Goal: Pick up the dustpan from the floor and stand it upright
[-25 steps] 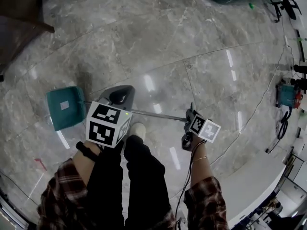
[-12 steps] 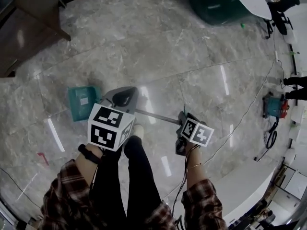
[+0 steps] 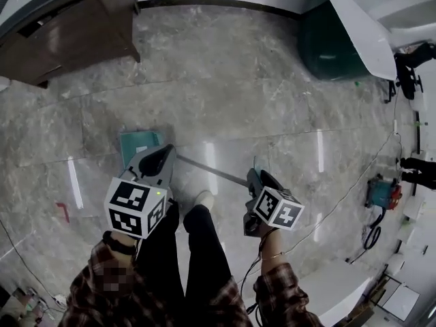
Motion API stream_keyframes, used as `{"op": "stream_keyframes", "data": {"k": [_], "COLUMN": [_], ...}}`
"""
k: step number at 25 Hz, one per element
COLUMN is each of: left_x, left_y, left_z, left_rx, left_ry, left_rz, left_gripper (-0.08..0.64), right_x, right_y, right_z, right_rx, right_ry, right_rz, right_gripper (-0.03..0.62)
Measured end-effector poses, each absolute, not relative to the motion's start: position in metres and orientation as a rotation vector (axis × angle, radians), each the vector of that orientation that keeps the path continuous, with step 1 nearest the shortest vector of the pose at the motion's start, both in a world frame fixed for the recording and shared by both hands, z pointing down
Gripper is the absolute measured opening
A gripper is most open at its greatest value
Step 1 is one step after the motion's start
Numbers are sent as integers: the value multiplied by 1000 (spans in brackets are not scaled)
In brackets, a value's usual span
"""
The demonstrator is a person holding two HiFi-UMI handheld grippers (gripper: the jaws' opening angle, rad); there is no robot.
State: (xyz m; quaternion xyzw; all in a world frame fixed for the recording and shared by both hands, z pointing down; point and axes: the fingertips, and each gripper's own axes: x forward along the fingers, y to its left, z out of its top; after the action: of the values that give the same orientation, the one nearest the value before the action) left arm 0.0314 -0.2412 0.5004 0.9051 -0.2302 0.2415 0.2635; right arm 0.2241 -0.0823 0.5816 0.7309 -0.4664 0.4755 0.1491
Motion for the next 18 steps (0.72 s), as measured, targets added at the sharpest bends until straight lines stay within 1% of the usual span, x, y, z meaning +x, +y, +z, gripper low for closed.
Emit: {"op": "stream_keyframes", "data": {"k": [7, 12, 18], "left_x": [-77, -131, -185], "left_y": [-261, -260, -262], "left_z": [455, 425, 405], "left_rx": [2355, 2286, 2212], "left_ry": [-813, -925, -1032], "left_rz": [567, 479, 427], "left_gripper": [0, 0, 0], "right_x": [127, 53, -24], "right_y": [-150, -196, -227], "right_z": [532, 504, 492], "right_rx": [1907, 1766, 1603], "right_ry": [-1537, -1688, -1772], "right_rz": [1260, 1256, 1266], "right_gripper": [143, 143, 143]}}
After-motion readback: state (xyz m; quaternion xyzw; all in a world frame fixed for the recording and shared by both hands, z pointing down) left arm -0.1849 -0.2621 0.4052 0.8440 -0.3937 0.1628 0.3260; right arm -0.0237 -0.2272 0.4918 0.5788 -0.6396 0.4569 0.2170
